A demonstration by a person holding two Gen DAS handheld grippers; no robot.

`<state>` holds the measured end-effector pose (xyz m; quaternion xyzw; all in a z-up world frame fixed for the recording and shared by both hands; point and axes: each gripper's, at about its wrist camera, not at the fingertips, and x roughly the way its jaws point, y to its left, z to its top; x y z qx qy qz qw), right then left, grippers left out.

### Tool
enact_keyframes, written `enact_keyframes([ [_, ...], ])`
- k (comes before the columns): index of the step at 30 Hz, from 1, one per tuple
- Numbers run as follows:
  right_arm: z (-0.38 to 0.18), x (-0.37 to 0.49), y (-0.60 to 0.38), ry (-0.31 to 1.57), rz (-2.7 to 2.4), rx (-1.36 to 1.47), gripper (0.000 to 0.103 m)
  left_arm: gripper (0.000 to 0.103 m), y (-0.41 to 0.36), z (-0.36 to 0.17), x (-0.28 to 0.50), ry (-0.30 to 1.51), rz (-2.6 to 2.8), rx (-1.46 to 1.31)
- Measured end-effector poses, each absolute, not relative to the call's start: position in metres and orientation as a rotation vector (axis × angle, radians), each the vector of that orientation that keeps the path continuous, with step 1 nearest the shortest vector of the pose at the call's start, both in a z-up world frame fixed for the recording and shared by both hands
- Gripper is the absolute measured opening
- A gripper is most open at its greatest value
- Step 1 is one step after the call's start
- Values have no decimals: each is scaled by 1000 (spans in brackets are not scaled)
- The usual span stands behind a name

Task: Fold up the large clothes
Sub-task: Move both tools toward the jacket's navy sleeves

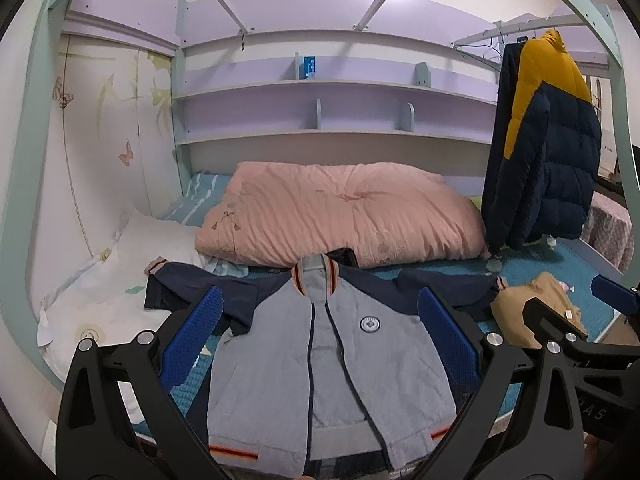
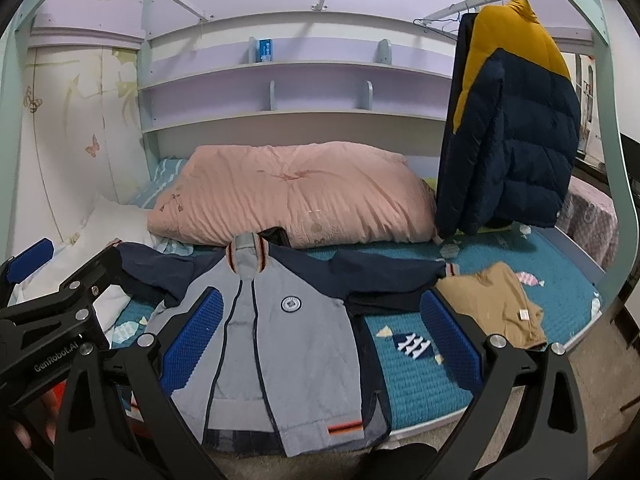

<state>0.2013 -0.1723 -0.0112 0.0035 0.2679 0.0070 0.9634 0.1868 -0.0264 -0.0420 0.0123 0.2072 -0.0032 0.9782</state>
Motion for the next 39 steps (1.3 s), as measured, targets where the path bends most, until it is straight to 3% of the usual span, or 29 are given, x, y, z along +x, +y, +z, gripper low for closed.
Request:
enact_keyframes([
  [28,-52,285,-178,658,-19,-4,96,98,-38,-90,287,548,-55,26],
  [39,-113,376,-122,737,46,-60,96,98,44,-151,374,650,-65,-33],
])
